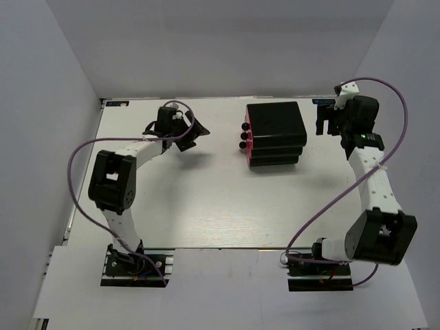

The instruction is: Organize the makeup

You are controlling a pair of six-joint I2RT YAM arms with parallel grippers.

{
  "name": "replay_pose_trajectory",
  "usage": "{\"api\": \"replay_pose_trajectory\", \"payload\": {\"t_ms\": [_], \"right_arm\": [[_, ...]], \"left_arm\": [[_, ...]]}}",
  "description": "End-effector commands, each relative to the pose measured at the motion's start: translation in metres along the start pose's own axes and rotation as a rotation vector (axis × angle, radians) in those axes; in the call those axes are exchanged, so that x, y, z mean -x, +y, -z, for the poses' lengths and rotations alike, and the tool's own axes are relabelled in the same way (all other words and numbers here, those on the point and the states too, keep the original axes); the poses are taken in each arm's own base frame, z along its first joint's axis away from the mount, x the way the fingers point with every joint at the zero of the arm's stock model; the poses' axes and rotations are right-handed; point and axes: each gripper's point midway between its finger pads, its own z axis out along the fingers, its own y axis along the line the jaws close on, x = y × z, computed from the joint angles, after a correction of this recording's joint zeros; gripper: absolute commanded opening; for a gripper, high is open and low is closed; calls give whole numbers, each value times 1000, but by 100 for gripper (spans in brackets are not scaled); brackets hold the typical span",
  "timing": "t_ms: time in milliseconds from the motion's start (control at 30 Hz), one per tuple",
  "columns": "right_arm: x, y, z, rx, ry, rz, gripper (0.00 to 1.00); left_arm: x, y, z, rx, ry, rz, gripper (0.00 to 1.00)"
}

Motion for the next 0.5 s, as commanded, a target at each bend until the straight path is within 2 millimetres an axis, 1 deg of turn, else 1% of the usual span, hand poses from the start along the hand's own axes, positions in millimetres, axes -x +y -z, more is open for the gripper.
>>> {"api": "replay_pose_trajectory", "payload": {"t_ms": [0, 33, 67, 100, 133, 167, 200, 233, 267, 300, 333, 367, 400, 433, 467], "right_arm": [[22, 14, 38, 62, -119, 41, 89], [16, 23, 46, 95, -105, 35, 89], [22, 29, 63, 114, -136, 31, 89], [14, 42, 70, 169, -133, 22, 89], [11, 49, 78, 194, -136, -12, 89], [18, 58, 98, 226, -189, -10, 89], [3, 65, 101, 252, -174, -24, 89], [0, 71, 108, 271, -186, -35, 89], [4, 75, 124, 278, -237, -27, 89], [-10, 80, 124, 291, -230, -36, 89], [-14, 82, 128, 294, -242, -33, 89], [-12, 86, 140, 302, -287, -12, 89], [-12, 88, 143, 303, -320, 0, 89], [-26, 90, 139, 302, -303, -10, 89], [-25, 91, 147, 299, -334, -18, 89]], "left_arm": [[-1, -43, 57, -133, -44, -281, 93], [-5, -48, 69, -164, -43, -338, 94], [0, -63, 96, -222, -88, -454, 97], [-12, -55, 105, -229, -74, -494, 98], [-16, -57, 118, -246, -87, -542, 98], [-15, -68, 145, -278, -144, -627, 98], [-25, -55, 150, -262, -138, -646, 98], [-25, -52, 160, -251, -168, -675, 98], [-28, -48, 169, -244, -187, -714, 98], [-29, -53, 188, -262, -232, -745, 98], [-37, -39, 188, -236, -225, -751, 98], [-39, -35, 193, -232, -235, -774, 98], [-41, -37, 203, -240, -257, -788, 98], [-41, -35, 206, -230, -261, -793, 98], [-40, -33, 208, -216, -268, -805, 98]]}}
